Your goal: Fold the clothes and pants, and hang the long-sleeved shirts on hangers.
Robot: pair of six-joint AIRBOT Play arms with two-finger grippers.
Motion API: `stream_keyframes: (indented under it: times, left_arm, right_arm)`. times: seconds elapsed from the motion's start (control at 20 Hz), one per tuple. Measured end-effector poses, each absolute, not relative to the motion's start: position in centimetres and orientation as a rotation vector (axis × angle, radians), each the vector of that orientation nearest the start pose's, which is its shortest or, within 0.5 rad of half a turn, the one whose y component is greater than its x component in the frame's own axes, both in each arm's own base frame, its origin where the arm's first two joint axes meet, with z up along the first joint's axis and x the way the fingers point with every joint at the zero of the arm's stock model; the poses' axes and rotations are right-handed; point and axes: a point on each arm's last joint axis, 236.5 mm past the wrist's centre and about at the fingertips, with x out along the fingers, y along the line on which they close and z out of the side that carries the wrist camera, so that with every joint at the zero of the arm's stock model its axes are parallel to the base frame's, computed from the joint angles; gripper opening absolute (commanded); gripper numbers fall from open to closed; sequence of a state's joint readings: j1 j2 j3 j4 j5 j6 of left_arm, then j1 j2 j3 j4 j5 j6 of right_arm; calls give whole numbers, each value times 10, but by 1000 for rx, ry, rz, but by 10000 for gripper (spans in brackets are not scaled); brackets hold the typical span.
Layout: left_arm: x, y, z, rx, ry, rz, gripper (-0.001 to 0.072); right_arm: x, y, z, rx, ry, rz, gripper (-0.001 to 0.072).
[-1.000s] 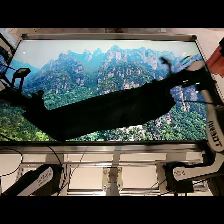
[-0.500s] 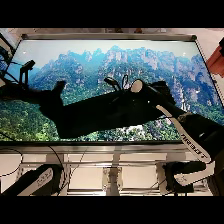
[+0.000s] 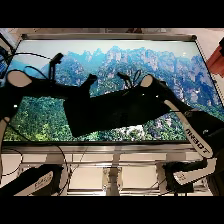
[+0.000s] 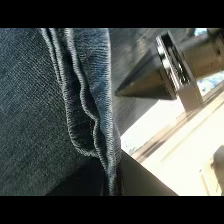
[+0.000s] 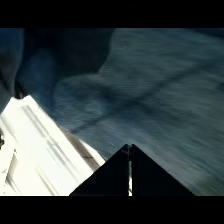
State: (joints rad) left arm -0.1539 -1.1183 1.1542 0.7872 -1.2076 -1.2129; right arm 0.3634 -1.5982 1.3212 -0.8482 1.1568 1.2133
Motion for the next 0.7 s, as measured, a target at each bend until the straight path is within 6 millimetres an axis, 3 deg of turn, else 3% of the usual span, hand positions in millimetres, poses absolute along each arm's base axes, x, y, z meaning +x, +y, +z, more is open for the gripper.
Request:
stream_keyframes:
  times: [0.3, 0.55, 0.6, 0.65, 0.7]
  left_arm:
    - [342, -259, 84, -296, 1091, -830, 27]
    - [320, -300, 34, -270, 1240, -880, 37]
    - [316, -305, 24, -266, 1271, -884, 119]
    - [311, -308, 14, -265, 1306, -885, 284]
    - [306, -311, 7, -266, 1339, -886, 309]
  right_arm:
    - [367, 224, -2, 238, 1391, 790, 22]
    - [370, 205, 6, 254, 1386, 766, 22]
    - [371, 204, 7, 256, 1383, 764, 22]
    - [371, 203, 8, 259, 1381, 763, 22]
    - [371, 203, 8, 264, 1379, 765, 22]
